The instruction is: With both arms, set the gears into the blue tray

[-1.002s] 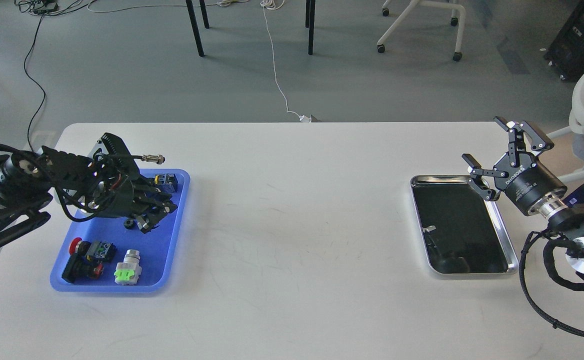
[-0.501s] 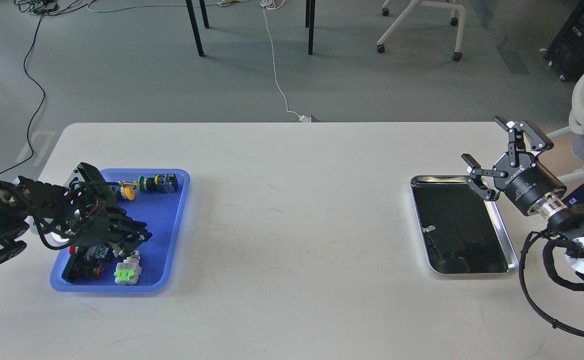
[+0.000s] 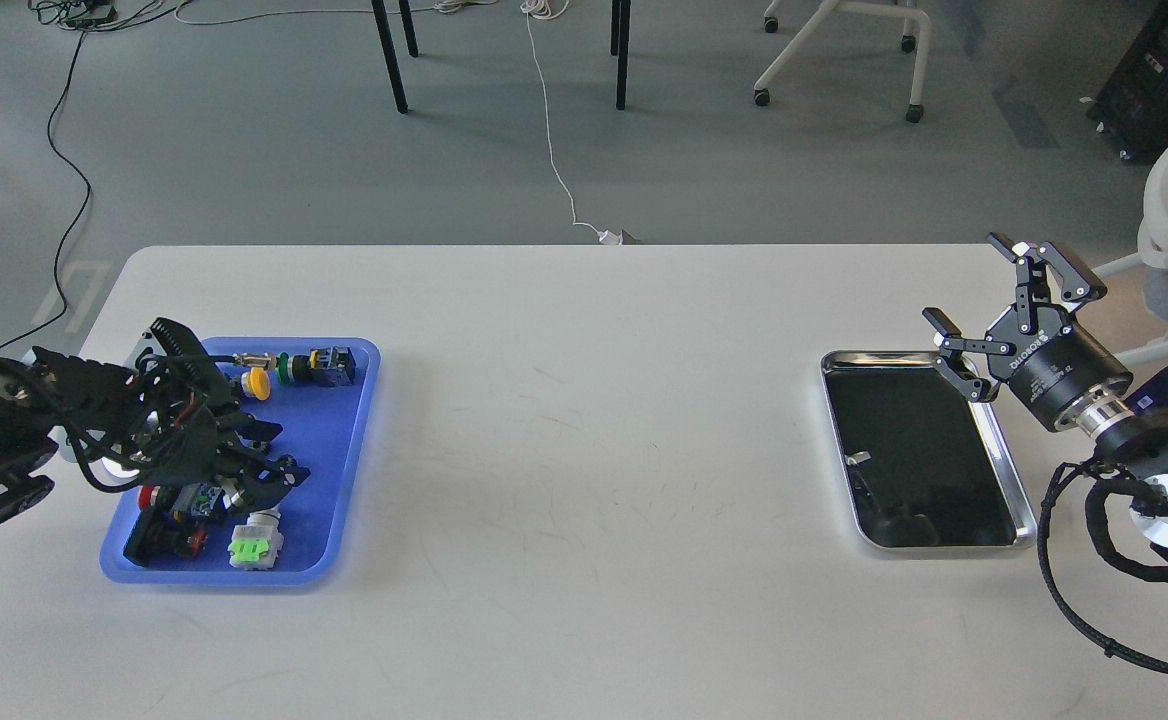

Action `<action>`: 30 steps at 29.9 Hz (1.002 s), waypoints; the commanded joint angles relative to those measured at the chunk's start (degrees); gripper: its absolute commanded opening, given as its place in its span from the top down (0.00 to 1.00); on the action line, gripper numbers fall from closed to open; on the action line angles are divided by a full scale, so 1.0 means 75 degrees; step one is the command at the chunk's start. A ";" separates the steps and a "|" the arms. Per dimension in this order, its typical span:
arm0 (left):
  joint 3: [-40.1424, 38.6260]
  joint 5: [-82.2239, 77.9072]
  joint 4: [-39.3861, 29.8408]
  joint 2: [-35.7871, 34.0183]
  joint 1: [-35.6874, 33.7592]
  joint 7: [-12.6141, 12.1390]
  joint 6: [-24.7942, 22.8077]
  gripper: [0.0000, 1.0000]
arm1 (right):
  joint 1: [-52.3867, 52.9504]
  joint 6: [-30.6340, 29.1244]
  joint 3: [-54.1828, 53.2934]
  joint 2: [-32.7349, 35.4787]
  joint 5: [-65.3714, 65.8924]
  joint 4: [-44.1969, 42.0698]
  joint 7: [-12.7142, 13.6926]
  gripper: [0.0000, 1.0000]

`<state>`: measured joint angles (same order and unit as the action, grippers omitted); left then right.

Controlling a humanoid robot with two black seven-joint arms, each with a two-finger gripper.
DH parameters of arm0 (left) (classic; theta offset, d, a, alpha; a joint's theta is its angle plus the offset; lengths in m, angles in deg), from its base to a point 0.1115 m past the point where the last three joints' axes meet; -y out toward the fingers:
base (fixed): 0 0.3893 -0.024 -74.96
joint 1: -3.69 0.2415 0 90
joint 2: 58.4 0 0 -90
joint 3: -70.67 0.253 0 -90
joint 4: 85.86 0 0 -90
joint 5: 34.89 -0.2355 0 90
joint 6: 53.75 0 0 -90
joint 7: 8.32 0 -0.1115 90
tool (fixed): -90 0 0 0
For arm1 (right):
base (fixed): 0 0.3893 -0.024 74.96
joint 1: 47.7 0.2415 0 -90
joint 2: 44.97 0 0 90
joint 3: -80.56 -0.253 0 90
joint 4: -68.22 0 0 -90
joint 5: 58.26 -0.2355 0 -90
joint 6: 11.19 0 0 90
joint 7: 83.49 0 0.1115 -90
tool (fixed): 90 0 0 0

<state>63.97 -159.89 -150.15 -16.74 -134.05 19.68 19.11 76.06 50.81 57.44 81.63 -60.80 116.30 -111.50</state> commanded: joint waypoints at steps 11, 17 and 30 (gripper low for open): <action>-0.1660 0.3758 -0.0101 0.0165 -0.0011 0.0000 0.0117 0.06 | 0.0081 0.0000 0.0011 -0.0018 0.0011 -0.0012 0.0001 0.01; -0.1987 0.8503 -0.0323 0.0433 0.0937 0.0000 0.1288 0.02 | 0.0093 0.0000 0.0140 -0.0053 0.0128 0.0011 0.0001 0.01; -0.6884 1.0725 -0.0300 0.2647 0.4429 0.0000 0.0718 0.02 | 0.0011 0.0000 0.0106 -0.0357 0.0175 -0.0106 0.0001 0.01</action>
<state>18.23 -79.69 -152.45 -0.57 -104.68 19.67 27.94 76.02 50.81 58.83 79.72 -59.49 115.61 -111.49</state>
